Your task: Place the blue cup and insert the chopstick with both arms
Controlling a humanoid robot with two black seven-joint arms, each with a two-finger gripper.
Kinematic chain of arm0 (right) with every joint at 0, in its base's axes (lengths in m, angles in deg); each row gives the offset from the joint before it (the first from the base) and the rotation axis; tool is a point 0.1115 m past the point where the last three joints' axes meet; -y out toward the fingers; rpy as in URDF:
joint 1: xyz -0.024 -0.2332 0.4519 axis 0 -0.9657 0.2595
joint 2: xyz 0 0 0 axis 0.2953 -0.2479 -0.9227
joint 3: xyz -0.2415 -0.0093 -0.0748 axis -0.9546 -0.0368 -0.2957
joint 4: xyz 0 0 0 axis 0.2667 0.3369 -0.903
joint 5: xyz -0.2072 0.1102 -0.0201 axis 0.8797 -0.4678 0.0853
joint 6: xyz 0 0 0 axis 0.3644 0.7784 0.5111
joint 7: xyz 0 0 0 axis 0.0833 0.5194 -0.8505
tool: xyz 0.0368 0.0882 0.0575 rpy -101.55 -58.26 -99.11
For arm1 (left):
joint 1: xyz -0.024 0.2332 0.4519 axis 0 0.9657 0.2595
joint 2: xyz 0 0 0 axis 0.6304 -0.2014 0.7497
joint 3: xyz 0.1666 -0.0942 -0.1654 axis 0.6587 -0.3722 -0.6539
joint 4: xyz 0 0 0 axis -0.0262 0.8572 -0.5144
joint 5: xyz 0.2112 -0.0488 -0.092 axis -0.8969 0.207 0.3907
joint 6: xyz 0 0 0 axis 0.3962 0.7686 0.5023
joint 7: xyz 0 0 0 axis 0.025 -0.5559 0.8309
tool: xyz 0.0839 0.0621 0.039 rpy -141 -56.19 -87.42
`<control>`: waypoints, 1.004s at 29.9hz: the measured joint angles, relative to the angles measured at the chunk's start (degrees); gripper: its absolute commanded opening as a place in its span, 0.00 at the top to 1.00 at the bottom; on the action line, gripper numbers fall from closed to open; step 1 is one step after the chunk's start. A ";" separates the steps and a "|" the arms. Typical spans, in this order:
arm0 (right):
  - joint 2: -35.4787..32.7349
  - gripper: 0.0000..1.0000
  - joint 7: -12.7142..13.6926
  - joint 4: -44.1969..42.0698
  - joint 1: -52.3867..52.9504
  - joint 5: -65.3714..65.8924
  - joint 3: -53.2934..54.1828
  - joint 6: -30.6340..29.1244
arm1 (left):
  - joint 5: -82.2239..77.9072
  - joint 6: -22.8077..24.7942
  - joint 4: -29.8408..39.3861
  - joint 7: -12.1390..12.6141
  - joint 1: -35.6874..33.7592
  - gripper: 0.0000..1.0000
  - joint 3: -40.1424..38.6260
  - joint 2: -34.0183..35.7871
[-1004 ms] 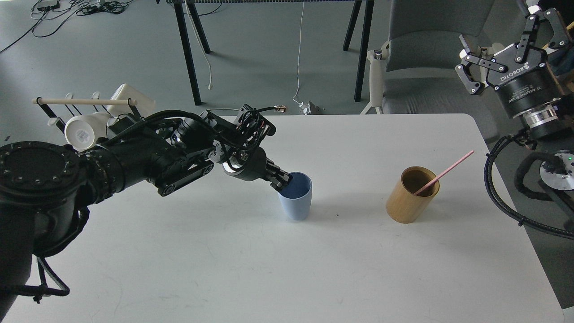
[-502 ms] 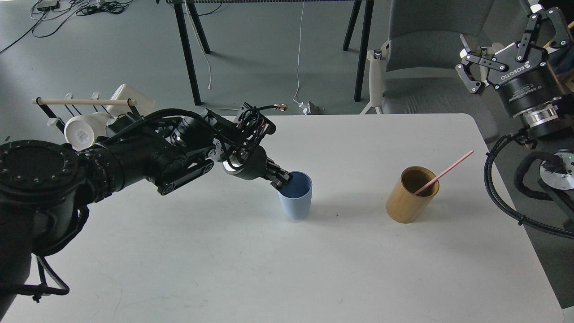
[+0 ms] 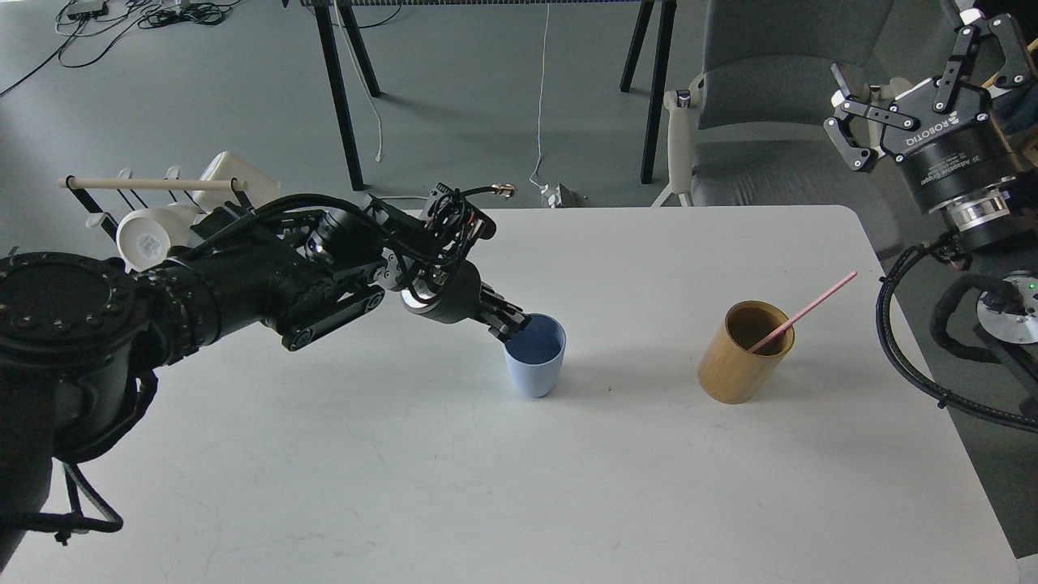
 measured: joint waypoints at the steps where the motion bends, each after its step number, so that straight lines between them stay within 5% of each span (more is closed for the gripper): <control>1: 0.01 0.02 0.00 0.00 0.00 0.01 0.00 0.00 | 0.12 0.28 0.00 0.00 0.00 0.64 -0.13 0.13; 17: 0.10 0.08 0.00 0.21 0.62 0.02 0.49 0.23 | 10.58 2.40 1.84 0.00 0.03 0.42 -3.23 4.49; 30: -2.92 0.02 0.00 1.44 0.86 0.72 1.12 0.18 | 25.34 3.85 15.12 0.00 5.76 0.18 -25.91 21.79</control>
